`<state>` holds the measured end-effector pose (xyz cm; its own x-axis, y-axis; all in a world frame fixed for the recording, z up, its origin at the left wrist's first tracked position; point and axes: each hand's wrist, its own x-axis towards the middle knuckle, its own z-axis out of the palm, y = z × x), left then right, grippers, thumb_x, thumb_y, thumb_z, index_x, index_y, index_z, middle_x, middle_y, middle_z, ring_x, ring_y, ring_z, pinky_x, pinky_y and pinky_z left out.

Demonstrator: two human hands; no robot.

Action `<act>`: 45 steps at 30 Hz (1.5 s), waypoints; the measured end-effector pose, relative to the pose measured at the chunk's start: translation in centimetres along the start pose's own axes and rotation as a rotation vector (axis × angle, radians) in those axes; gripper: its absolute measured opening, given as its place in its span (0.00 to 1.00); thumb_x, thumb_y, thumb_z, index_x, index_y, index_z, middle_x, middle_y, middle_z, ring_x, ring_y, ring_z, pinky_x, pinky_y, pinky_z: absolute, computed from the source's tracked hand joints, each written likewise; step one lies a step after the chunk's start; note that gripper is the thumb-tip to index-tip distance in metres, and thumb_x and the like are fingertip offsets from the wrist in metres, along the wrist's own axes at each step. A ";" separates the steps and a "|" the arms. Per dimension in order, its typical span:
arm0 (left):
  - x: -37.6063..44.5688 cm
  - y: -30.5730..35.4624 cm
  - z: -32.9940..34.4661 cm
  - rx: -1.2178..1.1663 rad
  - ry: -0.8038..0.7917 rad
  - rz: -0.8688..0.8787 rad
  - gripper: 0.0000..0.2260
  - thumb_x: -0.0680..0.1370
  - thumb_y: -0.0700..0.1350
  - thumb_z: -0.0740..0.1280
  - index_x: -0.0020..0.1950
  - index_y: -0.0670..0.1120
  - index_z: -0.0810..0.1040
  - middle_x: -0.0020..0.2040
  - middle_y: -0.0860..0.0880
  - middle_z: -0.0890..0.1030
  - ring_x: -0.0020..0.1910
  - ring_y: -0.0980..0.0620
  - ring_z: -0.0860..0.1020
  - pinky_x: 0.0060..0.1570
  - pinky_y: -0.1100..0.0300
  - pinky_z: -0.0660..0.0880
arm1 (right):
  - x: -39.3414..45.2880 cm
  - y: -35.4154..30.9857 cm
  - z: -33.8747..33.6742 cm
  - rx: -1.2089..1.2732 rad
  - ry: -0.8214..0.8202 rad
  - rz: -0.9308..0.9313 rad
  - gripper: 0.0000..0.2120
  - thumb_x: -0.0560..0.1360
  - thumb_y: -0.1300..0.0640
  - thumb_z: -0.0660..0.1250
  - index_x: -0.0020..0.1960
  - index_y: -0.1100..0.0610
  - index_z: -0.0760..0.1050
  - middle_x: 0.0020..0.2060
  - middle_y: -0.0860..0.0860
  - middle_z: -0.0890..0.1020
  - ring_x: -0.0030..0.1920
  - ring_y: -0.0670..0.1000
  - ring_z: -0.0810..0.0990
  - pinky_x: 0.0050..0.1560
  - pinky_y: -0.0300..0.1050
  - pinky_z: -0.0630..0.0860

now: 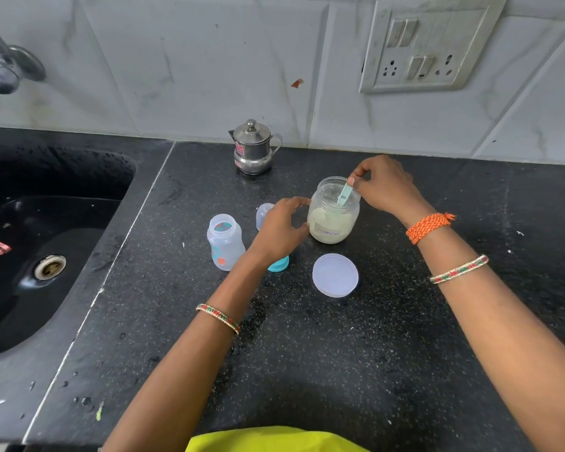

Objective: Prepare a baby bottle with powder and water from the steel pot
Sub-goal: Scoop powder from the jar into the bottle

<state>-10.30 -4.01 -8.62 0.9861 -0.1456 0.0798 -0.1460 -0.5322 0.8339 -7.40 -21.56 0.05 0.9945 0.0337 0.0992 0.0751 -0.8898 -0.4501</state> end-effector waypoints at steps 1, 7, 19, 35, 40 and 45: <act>0.0 0.0 0.0 -0.004 0.000 -0.003 0.21 0.75 0.38 0.67 0.68 0.46 0.71 0.67 0.45 0.72 0.66 0.50 0.71 0.62 0.57 0.72 | -0.1 -0.1 -0.1 0.015 -0.019 0.008 0.08 0.77 0.57 0.65 0.48 0.59 0.81 0.53 0.51 0.82 0.60 0.56 0.74 0.65 0.61 0.66; -0.2 0.2 -0.3 -0.025 0.031 -0.015 0.20 0.75 0.38 0.67 0.67 0.46 0.71 0.67 0.46 0.73 0.65 0.50 0.71 0.62 0.53 0.73 | 0.0 0.3 -0.3 0.090 -0.069 0.053 0.11 0.77 0.56 0.65 0.48 0.64 0.81 0.44 0.47 0.78 0.59 0.56 0.75 0.65 0.64 0.67; -0.6 0.5 -1.2 -0.064 0.094 0.004 0.18 0.76 0.36 0.66 0.65 0.48 0.73 0.64 0.49 0.75 0.61 0.54 0.73 0.53 0.67 0.69 | 0.6 1.6 -1.2 0.410 0.052 0.193 0.12 0.77 0.58 0.65 0.49 0.66 0.81 0.41 0.56 0.78 0.43 0.51 0.74 0.44 0.44 0.69; -5.4 1.1 -8.0 -0.300 0.559 0.114 0.14 0.75 0.32 0.61 0.52 0.47 0.79 0.48 0.55 0.81 0.47 0.62 0.77 0.38 0.69 0.73 | -1.1 -3.4 -2.0 0.855 0.122 0.185 0.09 0.77 0.59 0.65 0.38 0.53 0.77 0.38 0.48 0.80 0.37 0.42 0.75 0.33 0.32 0.70; -8.8 -2.9 -10.5 -0.280 0.624 -0.004 0.15 0.73 0.33 0.65 0.55 0.49 0.77 0.54 0.54 0.78 0.48 0.65 0.74 0.39 0.59 0.74 | -2.2 -8.0 1.3 0.898 0.014 0.101 0.10 0.77 0.63 0.63 0.38 0.55 0.76 0.34 0.50 0.79 0.33 0.42 0.75 0.25 0.24 0.66; -10.7 -6.2 -10.9 -0.289 0.482 -0.071 0.20 0.71 0.37 0.69 0.61 0.51 0.73 0.60 0.51 0.76 0.53 0.65 0.74 0.46 0.62 0.73 | -2.8 -10.5 4.9 0.842 -0.079 0.038 0.11 0.78 0.62 0.63 0.37 0.53 0.75 0.33 0.51 0.80 0.34 0.44 0.76 0.27 0.25 0.68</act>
<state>-19.03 9.96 -8.68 0.9273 0.3152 0.2021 -0.1177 -0.2671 0.9564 -10.61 -10.09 0.12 0.9973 0.0703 0.0223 0.0397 -0.2563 -0.9658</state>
